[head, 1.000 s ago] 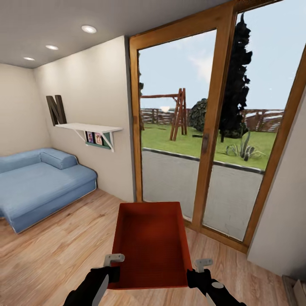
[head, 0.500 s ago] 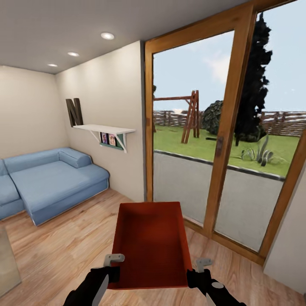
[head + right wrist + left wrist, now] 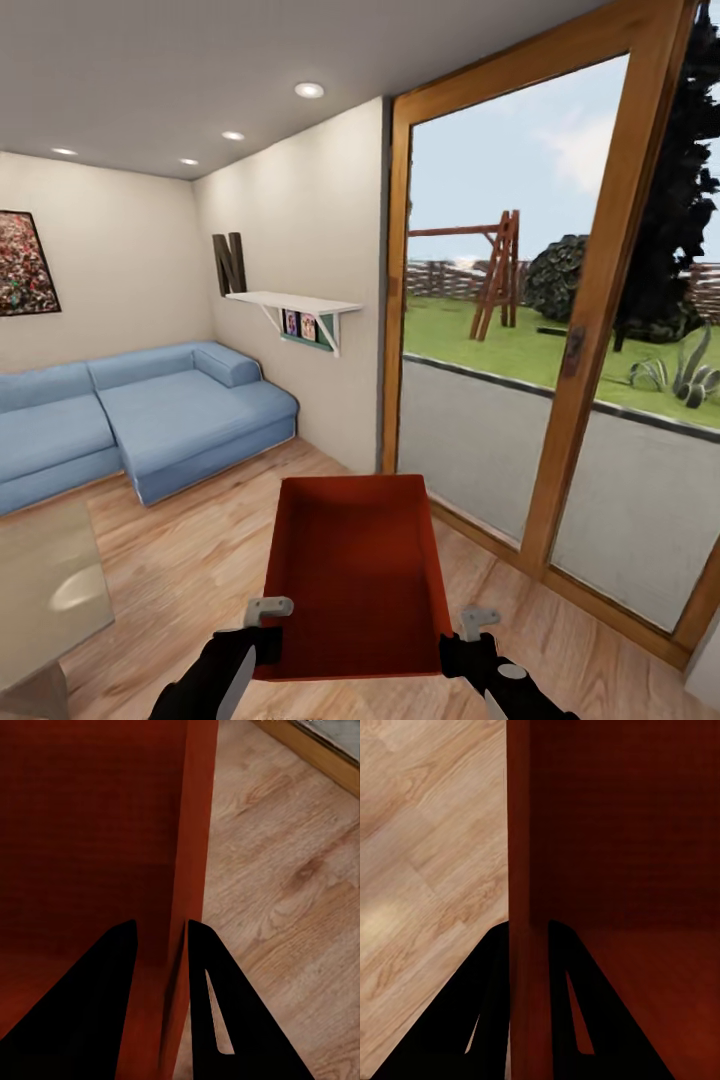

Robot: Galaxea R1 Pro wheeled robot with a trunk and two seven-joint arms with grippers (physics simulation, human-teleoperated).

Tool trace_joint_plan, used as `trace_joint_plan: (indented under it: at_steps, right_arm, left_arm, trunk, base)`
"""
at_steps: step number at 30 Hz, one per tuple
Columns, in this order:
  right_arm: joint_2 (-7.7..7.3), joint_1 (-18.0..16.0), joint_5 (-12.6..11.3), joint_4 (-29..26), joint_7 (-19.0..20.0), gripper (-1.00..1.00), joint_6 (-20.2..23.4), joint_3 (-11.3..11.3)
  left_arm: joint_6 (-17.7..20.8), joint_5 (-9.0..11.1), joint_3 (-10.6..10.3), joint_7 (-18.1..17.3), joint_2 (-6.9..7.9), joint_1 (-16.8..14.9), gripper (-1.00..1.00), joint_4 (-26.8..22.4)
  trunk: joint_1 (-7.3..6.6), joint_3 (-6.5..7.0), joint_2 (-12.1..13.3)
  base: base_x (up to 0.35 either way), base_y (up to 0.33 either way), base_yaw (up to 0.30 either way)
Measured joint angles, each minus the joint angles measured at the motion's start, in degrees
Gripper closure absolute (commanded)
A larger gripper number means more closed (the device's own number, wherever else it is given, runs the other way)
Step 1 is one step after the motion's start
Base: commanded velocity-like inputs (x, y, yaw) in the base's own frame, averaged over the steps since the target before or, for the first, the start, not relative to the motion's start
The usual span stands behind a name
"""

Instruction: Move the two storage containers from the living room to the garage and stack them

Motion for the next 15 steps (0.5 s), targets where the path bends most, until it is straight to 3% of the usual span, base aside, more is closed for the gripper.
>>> trace_joint_plan:
  at_steps: [15]
  right_arm:
    - [0.0, 0.0, 0.0, 0.0, 0.0, 1.0, 0.0, 0.0]
  left_arm:
    - [0.0, 0.0, 0.0, 0.0, 0.01, 0.0, 1.0, 0.0]
  trunk:
    - [0.0, 0.0, 0.0]
  base:
    - [0.0, 0.0, 0.29]
